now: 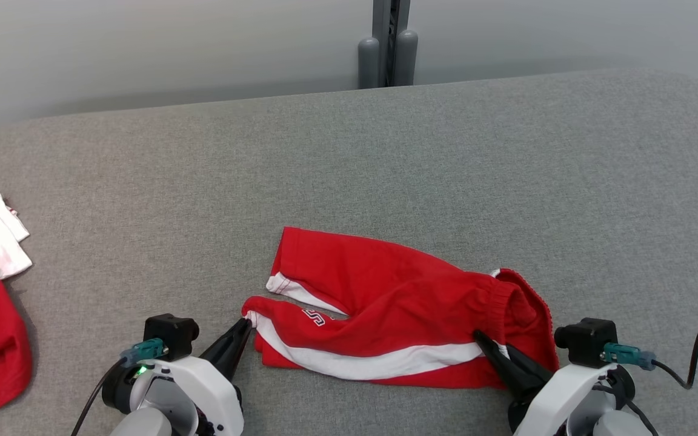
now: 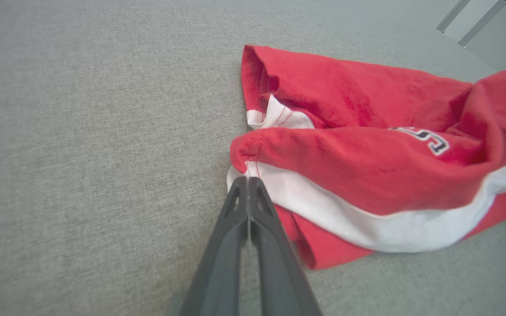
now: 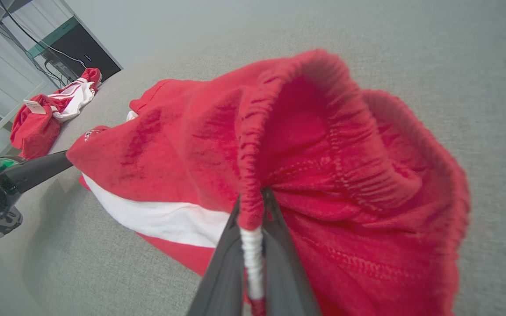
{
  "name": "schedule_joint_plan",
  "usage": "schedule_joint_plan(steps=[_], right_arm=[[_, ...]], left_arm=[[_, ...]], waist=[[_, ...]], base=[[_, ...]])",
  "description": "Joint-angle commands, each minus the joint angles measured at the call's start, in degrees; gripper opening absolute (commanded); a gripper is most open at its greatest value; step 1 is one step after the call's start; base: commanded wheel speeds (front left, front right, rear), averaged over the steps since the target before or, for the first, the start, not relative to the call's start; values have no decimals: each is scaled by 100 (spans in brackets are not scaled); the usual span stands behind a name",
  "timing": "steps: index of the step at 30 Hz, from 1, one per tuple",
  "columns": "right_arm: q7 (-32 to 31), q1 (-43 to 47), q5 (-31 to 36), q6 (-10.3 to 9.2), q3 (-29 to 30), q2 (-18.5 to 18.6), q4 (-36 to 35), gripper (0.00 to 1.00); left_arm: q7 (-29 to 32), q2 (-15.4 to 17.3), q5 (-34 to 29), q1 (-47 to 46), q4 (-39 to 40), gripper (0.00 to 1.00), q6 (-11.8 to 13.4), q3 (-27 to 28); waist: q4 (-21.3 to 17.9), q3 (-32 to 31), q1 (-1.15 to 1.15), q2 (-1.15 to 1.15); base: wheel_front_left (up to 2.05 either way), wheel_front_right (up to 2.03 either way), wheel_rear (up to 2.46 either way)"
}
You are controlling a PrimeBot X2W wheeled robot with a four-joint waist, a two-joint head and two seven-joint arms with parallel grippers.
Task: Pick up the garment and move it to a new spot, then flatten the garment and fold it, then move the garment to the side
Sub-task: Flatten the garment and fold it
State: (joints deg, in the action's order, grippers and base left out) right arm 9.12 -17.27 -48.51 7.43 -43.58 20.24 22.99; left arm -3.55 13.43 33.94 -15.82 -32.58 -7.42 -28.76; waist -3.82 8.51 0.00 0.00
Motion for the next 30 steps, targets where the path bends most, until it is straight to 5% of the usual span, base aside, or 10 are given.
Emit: schedule_joint_plan(steps=[1, 14, 30], right_arm=[[70, -71, -51, 12, -44, 40, 20, 0], [351, 41, -296, 12, -51, 234, -37, 0], [567, 452, -859, 12, 349, 752, -1046, 0]], left_arm=[[-37, 34, 47, -134, -22, 0, -11, -15], [-151, 174, 162, 201, 334, 0, 134, 52], [37, 564, 442, 1054, 2102, 0, 612, 346]], waist=[[9, -15, 0, 0], [95, -292, 0, 0], [214, -551, 0, 0]], base=[[0, 0, 0], [0, 0, 0], [0, 0, 0]])
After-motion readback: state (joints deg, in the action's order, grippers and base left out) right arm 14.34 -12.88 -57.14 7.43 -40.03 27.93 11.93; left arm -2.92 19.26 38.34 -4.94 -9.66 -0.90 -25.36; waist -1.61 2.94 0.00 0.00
